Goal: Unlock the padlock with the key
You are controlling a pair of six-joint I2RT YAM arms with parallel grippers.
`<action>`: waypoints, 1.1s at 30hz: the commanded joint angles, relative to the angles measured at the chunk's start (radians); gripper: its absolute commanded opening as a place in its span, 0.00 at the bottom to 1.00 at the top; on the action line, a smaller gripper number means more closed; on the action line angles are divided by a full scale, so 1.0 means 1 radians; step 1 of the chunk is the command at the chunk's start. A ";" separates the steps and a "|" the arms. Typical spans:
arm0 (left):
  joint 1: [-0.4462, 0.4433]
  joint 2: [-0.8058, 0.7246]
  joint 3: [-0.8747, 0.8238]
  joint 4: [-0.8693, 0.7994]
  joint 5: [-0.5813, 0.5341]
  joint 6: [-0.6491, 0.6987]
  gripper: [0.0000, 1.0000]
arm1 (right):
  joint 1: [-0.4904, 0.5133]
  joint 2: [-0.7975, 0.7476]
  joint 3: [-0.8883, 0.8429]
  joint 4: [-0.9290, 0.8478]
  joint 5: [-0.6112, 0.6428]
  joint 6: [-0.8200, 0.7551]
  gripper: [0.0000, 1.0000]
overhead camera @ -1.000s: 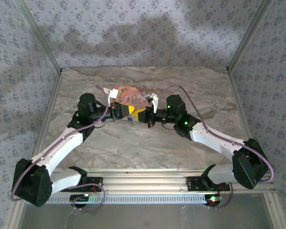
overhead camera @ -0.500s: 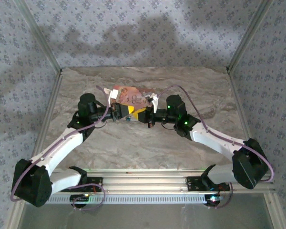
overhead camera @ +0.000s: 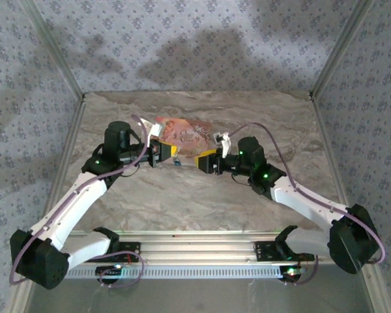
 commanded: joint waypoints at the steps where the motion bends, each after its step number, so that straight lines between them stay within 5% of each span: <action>1: -0.009 -0.003 0.049 -0.095 -0.022 0.092 0.00 | 0.000 -0.018 0.012 -0.011 -0.002 0.013 0.48; 12: -0.015 0.020 0.113 -0.092 0.197 0.115 0.00 | 0.044 0.083 0.158 -0.014 -0.223 -0.009 0.49; 33: -0.015 0.053 0.141 -0.095 0.331 0.127 0.00 | 0.040 0.153 0.200 0.064 -0.378 0.069 0.34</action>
